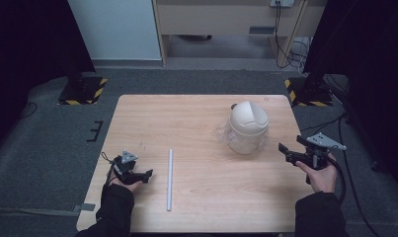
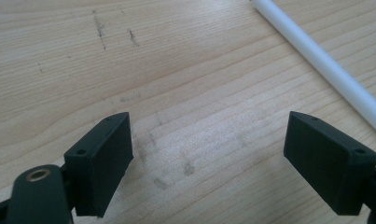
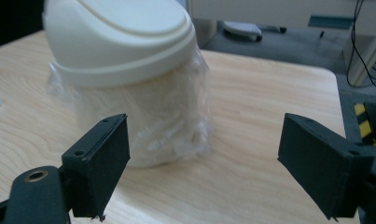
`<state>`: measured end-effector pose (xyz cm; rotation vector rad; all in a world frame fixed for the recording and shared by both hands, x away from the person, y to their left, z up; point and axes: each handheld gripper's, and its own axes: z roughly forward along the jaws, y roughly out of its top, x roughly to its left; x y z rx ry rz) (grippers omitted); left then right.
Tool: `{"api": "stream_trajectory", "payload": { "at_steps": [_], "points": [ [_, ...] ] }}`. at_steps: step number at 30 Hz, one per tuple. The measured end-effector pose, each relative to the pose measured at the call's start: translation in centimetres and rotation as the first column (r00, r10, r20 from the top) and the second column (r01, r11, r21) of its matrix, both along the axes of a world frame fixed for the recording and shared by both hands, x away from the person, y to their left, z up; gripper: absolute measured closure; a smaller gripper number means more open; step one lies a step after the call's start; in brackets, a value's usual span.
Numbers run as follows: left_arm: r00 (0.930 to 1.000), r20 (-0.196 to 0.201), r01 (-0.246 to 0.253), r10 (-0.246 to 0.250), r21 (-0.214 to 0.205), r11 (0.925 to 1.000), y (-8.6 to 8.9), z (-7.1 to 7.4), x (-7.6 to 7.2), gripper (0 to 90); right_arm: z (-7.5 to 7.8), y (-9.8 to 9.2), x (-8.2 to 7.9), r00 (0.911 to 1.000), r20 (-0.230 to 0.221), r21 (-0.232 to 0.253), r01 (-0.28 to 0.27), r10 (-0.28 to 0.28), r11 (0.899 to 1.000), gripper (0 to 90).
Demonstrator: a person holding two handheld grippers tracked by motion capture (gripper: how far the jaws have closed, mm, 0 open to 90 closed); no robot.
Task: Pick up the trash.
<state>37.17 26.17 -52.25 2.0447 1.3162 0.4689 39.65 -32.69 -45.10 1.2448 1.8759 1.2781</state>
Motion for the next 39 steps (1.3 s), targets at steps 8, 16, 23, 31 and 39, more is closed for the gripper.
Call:
{"api": "stream_trajectory", "payload": {
  "at_steps": [8, 16, 23, 31, 39],
  "points": [
    [1.0000, -0.003, 0.007, -0.007, 0.007, 1.0000, -0.1, -0.1, 0.0, 14.8, 3.1, 0.7, -0.1, 0.9957, 0.083, 0.024, -0.044, 0.042, 0.999, 16.6],
    [0.9998, -0.014, 0.010, -0.010, 0.020, 0.9997, 0.0, -0.6, 0.1, 13.2, 6.1, 1.0, -0.2, 0.9864, 0.151, 0.046, -0.073, 0.065, 0.996, 16.2],
    [0.9998, -0.001, 0.019, -0.019, 0.040, 0.9990, -0.5, -0.9, 0.1, 6.6, 8.3, 1.8, 0.1, 0.9751, 0.195, 0.047, -0.117, 0.106, 0.992, 15.7],
    [0.9997, 0.016, 0.017, -0.018, 0.040, 0.9990, -0.8, -1.2, -0.1, 1.3, 10.7, 3.1, 1.4, 0.9647, 0.223, 0.017, -0.147, 0.139, 0.989, 15.2],
    [0.9994, 0.028, 0.019, -0.020, 0.036, 0.9992, -0.8, -1.4, -0.1, 0.0, 11.1, 4.4, 3.0, 0.9612, 0.220, 0.000, -0.170, 0.166, 0.985, 14.7]
  ]
}}
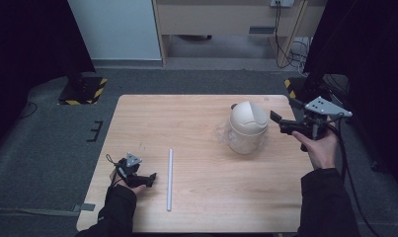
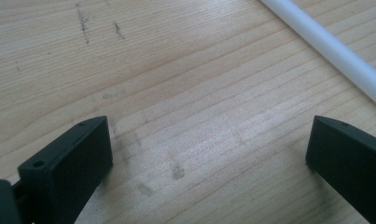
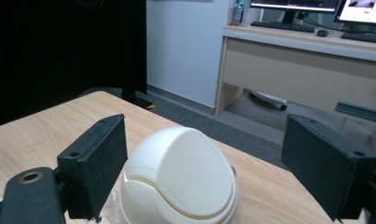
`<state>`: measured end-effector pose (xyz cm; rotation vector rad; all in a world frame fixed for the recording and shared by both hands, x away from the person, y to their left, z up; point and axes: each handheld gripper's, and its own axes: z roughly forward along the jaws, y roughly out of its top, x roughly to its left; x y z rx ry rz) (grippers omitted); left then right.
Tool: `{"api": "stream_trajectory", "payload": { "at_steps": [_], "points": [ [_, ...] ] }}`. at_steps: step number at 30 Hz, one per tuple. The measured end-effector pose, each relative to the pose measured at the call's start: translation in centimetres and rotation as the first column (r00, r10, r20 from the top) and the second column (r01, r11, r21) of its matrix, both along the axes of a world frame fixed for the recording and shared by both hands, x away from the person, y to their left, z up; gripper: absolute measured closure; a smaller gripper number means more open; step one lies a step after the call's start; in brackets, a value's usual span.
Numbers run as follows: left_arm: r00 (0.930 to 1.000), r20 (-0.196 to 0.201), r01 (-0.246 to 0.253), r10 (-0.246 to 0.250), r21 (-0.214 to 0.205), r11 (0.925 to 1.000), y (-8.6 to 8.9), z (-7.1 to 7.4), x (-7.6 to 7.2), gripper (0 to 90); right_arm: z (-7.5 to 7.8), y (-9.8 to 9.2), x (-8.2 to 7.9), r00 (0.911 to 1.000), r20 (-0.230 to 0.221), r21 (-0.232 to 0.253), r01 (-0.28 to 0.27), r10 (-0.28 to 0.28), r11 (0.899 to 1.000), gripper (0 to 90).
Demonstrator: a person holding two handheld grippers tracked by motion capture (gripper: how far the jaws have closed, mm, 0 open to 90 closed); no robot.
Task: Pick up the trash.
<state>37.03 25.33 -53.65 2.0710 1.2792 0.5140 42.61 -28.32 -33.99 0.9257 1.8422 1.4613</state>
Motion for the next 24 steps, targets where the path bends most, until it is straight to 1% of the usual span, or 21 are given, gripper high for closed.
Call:
{"api": "stream_trajectory", "payload": {
  "at_steps": [1, 8, 11, 14, 15, 18, 20, 21, 22, 24],
  "points": [
    [1.0000, 0.000, 0.000, 0.000, 0.000, 1.0000, 0.0, 0.0, 0.0, 0.0, -0.2, 0.3, 0.4, 1.0000, -0.005, 0.004, -0.004, 0.004, 1.000, 15.0],
    [1.0000, 0.000, -0.001, 0.001, 0.000, 1.0000, 0.0, 0.0, 0.0, 0.0, -0.7, 1.0, 1.5, 0.9997, -0.011, 0.022, -0.020, 0.021, 1.000, 15.0],
    [1.0000, 0.000, -0.001, 0.001, 0.001, 1.0000, 0.0, 0.0, 0.0, 0.0, -1.2, 1.5, 2.5, 0.9991, -0.025, 0.031, -0.034, 0.034, 0.999, 14.8],
    [1.0000, 0.000, -0.001, 0.001, 0.001, 1.0000, 0.0, 0.0, 0.0, 0.0, -1.6, 1.8, 2.9, 0.9984, -0.037, 0.029, -0.042, 0.043, 0.999, 15.0],
    [1.0000, 0.000, 0.000, 0.000, 0.001, 1.0000, 0.0, 0.0, 0.0, 0.0, -2.0, 2.1, 3.2, 0.9978, -0.046, 0.020, -0.048, 0.049, 0.999, 15.1],
    [1.0000, 0.000, -0.001, 0.001, 0.001, 1.0000, 0.0, 0.0, 0.0, 0.0, -2.3, 2.4, 3.5, 0.9967, -0.059, 0.013, -0.055, 0.056, 0.998, 15.2],
    [1.0000, 0.000, -0.001, 0.001, 0.000, 1.0000, 0.0, 0.0, 0.0, 0.0, -2.8, 2.8, 3.8, 0.9953, -0.071, -0.003, -0.065, 0.065, 0.998, 15.5],
    [1.0000, 0.000, 0.000, 0.000, 0.000, 1.0000, 0.0, 0.0, 0.0, 0.0, -3.3, 3.2, 4.0, 0.9937, -0.087, -0.014, -0.073, 0.071, 0.997, 15.7],
    [1.0000, 0.000, 0.000, 0.000, 0.000, 1.0000, 0.0, 0.0, 0.0, 0.0, -3.3, 3.2, 4.0, 0.9937, -0.087, -0.014, -0.073, 0.071, 0.997, 15.7],
    [1.0000, 0.000, 0.000, 0.000, 0.001, 1.0000, 0.0, 0.0, 0.0, 0.0, -3.9, 3.9, 4.3, 0.9914, -0.104, -0.033, -0.083, 0.079, 0.996, 16.0]
  ]
}}
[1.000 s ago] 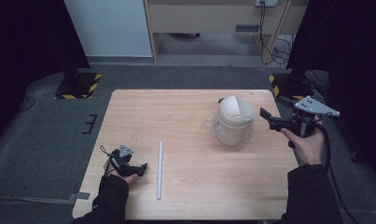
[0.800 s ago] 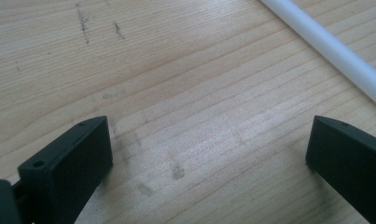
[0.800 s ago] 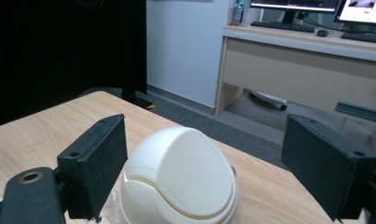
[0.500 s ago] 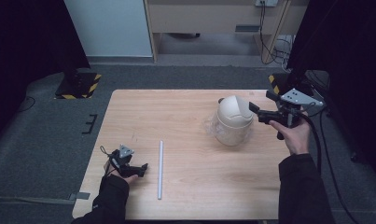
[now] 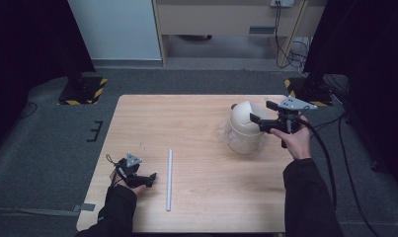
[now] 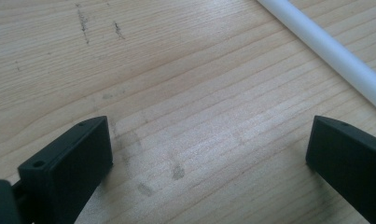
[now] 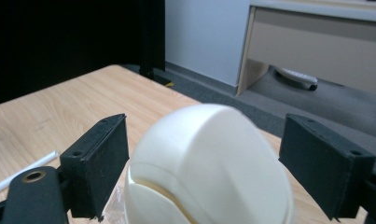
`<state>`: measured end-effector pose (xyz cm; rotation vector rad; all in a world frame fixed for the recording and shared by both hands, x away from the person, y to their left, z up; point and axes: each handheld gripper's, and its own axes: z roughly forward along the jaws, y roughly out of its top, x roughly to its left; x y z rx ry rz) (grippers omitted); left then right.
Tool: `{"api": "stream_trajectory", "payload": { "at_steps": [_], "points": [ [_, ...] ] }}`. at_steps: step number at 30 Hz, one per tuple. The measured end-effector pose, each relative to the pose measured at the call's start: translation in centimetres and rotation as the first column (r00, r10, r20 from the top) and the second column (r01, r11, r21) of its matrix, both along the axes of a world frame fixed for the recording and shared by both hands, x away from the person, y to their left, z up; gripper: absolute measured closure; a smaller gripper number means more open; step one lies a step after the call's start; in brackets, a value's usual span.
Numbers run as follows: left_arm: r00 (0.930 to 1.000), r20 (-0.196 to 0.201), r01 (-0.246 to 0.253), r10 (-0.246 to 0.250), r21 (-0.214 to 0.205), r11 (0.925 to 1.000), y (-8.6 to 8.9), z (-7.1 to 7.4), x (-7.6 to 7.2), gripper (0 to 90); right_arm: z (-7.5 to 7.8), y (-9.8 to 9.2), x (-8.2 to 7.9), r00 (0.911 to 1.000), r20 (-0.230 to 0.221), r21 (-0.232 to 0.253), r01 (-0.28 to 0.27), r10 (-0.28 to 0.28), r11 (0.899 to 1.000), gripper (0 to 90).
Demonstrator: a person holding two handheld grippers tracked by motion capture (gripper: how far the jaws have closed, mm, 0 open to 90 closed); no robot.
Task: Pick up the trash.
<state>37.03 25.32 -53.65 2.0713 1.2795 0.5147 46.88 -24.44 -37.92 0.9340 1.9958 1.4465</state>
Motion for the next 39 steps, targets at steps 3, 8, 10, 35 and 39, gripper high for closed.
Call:
{"api": "stream_trajectory", "payload": {
  "at_steps": [3, 8, 10, 35, 39],
  "points": [
    [1.0000, 0.000, 0.000, 0.000, 0.000, 1.0000, 0.0, 0.0, 0.0, 0.0, -0.7, 0.6, 0.3, 0.9998, -0.017, -0.012, -0.011, 0.011, 1.000, 16.7],
    [1.0000, 0.000, 0.000, 0.000, 0.000, 1.0000, 0.0, 0.0, 0.0, 0.0, -1.8, 1.1, 0.6, 0.9989, -0.044, -0.030, -0.017, 0.016, 0.999, 17.7],
    [1.0000, -0.001, 0.000, 0.000, 0.000, 1.0000, 0.0, 0.0, 0.0, 0.0, -2.1, 1.1, 0.6, 0.9987, -0.050, -0.037, -0.017, 0.015, 0.999, 17.7],
    [1.0000, -0.005, -0.002, 0.002, -0.001, 1.0000, 0.0, 0.1, 0.0, 0.2, -5.1, 2.2, 1.2, 0.9807, -0.192, -0.061, -0.052, 0.039, 0.997, 16.0],
    [0.9999, -0.011, -0.008, 0.008, -0.004, 1.0000, 0.2, 0.2, 0.0, 2.6, -4.5, 1.9, 1.0, 0.9850, -0.169, -0.048, -0.043, 0.034, 0.998, 16.2]
  ]
}}
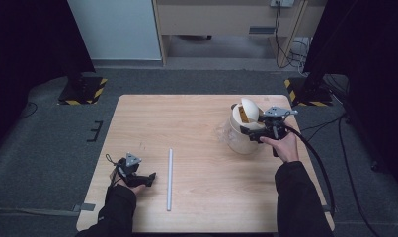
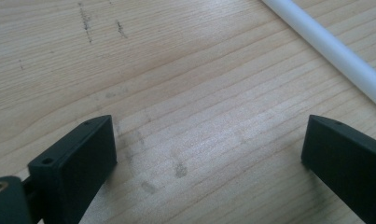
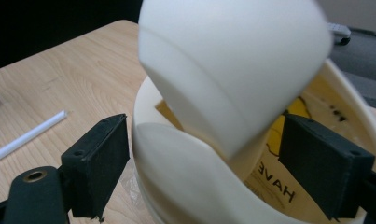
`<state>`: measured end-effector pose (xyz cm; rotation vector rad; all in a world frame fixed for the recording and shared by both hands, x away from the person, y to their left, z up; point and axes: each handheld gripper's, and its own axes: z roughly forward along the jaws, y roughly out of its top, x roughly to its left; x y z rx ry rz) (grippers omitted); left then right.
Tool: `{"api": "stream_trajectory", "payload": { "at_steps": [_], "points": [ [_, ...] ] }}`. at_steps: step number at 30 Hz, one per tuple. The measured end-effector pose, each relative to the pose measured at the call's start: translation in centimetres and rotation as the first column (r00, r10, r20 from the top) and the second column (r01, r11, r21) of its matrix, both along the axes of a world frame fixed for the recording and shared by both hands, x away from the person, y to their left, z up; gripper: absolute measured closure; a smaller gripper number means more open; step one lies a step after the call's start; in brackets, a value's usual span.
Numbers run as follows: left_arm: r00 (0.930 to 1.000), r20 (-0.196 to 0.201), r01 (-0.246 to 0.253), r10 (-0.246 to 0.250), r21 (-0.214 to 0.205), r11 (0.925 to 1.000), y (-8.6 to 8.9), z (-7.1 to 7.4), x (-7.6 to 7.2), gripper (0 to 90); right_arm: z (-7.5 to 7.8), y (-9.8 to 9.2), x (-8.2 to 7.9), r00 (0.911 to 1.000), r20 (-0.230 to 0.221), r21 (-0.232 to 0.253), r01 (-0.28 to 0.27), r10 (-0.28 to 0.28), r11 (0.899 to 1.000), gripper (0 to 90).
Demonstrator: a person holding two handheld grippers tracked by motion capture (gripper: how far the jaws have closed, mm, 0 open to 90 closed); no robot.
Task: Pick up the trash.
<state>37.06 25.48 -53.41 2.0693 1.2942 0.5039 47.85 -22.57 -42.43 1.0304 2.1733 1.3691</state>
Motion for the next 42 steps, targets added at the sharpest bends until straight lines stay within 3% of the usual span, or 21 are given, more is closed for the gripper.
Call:
{"api": "stream_trajectory", "payload": {
  "at_steps": [7, 9, 12, 16, 19, 20, 23, 27, 36, 42],
  "points": [
    [0.9992, -0.040, -0.011, 0.010, -0.005, 0.9999, 0.1, 0.7, 0.0, 13.6, 2.2, -1.5, -1.2, 0.9981, 0.057, 0.050, 0.022, -0.025, 0.998, 16.0],
    [0.9996, -0.027, -0.011, 0.011, -0.017, 0.9998, -0.1, 1.1, -0.1, 15.3, 3.3, -2.4, -1.9, 0.9945, 0.094, 0.082, 0.038, -0.045, 0.996, 15.9],
    [1.0000, 0.008, 0.001, 0.000, -0.044, 0.9991, -0.6, 1.7, -0.2, 17.2, 4.0, -3.0, -2.5, 0.9911, 0.114, 0.102, 0.056, -0.068, 0.993, 15.8],
    [0.9991, 0.036, 0.026, -0.023, -0.083, 0.9962, -2.0, 2.2, -0.6, 22.9, 4.7, -4.6, -3.9, 0.9783, 0.155, 0.158, 0.113, -0.137, 0.981, 15.8],
    [0.9988, 0.039, 0.034, -0.030, -0.098, 0.9947, -3.0, 2.4, -0.8, 25.0, 4.5, -5.1, -4.5, 0.9744, 0.158, 0.155, 0.135, -0.160, 0.979, 15.8],
    [0.9987, 0.038, 0.037, -0.033, -0.101, 0.9942, -3.3, 2.4, -0.9, 29.3, 3.9, -5.5, -5.2, 0.9717, 0.156, 0.141, 0.155, -0.177, 0.978, 15.8],
    [0.9978, 0.032, 0.062, -0.058, -0.105, 0.9926, -4.5, 2.3, -1.2, 31.6, 3.4, -5.8, -5.6, 0.9728, 0.145, 0.129, 0.163, -0.181, 0.978, 15.6],
    [0.9961, 0.015, 0.088, -0.087, -0.088, 0.9922, -5.9, 2.1, -1.5, 34.2, 1.6, -6.8, -6.4, 0.9754, 0.106, 0.089, 0.185, -0.194, 0.979, 15.6],
    [0.9908, -0.044, 0.126, -0.128, -0.037, 0.9913, -8.3, 1.2, -2.0, 40.1, -0.4, -8.1, -7.1, 0.9696, 0.066, 0.089, 0.229, -0.236, 0.969, 16.5],
    [0.9914, -0.030, 0.127, -0.127, 0.000, 0.9919, -8.4, 1.2, -2.1, 50.7, -1.0, -8.0, -7.2, 0.9695, 0.052, 0.071, 0.236, -0.240, 0.969, 16.5]
  ]
}}
